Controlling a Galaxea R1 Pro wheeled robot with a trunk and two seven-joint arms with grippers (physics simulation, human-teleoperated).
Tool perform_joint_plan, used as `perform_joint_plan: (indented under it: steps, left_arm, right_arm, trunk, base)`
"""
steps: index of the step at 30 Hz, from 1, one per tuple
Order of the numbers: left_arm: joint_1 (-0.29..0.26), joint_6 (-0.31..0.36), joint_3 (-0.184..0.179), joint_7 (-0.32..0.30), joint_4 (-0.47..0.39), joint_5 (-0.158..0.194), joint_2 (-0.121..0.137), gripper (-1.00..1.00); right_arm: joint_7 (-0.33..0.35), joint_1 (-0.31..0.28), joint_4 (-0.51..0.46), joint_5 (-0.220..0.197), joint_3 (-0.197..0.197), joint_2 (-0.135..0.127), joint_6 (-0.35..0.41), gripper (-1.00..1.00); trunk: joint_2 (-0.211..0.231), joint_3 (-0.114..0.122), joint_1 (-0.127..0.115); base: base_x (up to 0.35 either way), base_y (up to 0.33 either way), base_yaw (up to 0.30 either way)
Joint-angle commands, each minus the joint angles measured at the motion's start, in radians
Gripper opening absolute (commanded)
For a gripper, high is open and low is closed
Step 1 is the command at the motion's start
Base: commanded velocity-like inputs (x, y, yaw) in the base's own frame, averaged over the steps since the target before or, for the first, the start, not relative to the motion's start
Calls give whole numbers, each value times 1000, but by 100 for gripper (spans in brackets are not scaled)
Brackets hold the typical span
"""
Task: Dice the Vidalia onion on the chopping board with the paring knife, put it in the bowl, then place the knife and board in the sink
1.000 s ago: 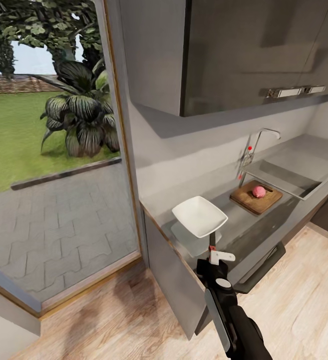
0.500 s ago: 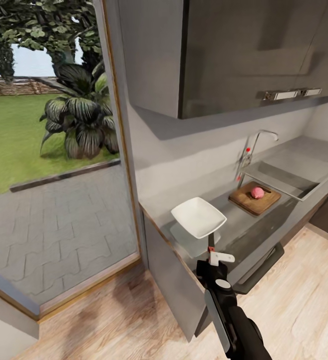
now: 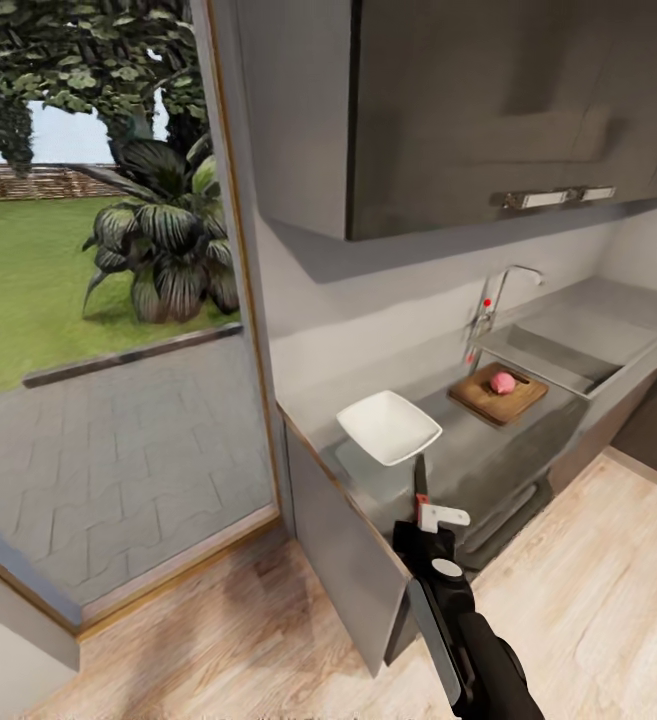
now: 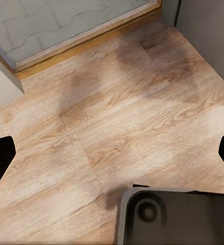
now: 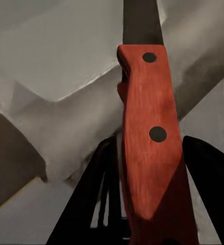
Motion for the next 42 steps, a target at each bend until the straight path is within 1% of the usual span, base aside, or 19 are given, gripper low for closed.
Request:
perform_joint_plan:
  steps: [1, 11, 27, 30, 32, 33, 34, 35, 37, 39, 42]
  left_arm:
    - [0, -2, -8, 4, -2, 10, 2, 100]
    - [0, -2, -8, 4, -2, 10, 2, 100]
    - [0, -2, -8, 4, 2, 10, 2, 100]
    - [0, -2, -8, 4, 10, 10, -4, 100]
    - [-1, -2, -8, 4, 20, 10, -9, 100]
    - [-4, -2, -8, 4, 28, 10, -11, 100]
    - [-12, -2, -8, 4, 42, 10, -13, 100]
    - [-18, -2, -8, 4, 51, 10, -14, 100]
    - [-27, -2, -8, 4, 64, 9, -16, 100]
    - [-35, -2, -8, 4, 73, 9, -27, 100]
    - [-37, -2, -8, 4, 75, 9, -35, 100]
  right_arm:
    - [-8, -1, -1, -9, 1, 0, 3, -100]
    - [-8, -1, -1, -9, 3, 0, 3, -100]
    - [-7, -1, -10, -9, 7, 0, 2, -100]
    - [-8, -1, -18, -6, 13, 0, 2, -100]
    - [-9, -1, -48, -5, 28, 0, 3, -100]
    - [-10, -1, -68, -5, 40, 0, 4, -100]
    - [-11, -1, -103, -4, 62, 0, 5, -100]
    - [-12, -1, -128, -4, 73, 0, 6, -100]
    - [-13, -1, -172, -3, 84, 0, 9, -100]
    - [-14, -1, -213, -2, 91, -1, 11, -100]
    - [-14, -1, -236, -1, 100, -1, 12, -100]
  trunk:
    - [-2, 0, 0]
    - [-2, 15, 0]
    - [-2, 40, 0]
    - [-2, 45, 0]
    - [-2, 48, 0]
    - [-2, 50, 0]
    - [-2, 51, 0]
    - [-2, 53, 0]
    - [-2, 56, 0]
    - [-2, 59, 0]
    - [-2, 64, 0]
  base:
    - [-293, -124, 0]
    - [-262, -186, 0]
    - [-9, -300, 0]
    - [0, -321, 0]
    - [0, -321, 0]
    - [0, -321, 0]
    - [0, -321, 0]
    - [0, -321, 0]
    - [0, -321, 0]
    - [0, -321, 0]
    - [0, -321, 0]
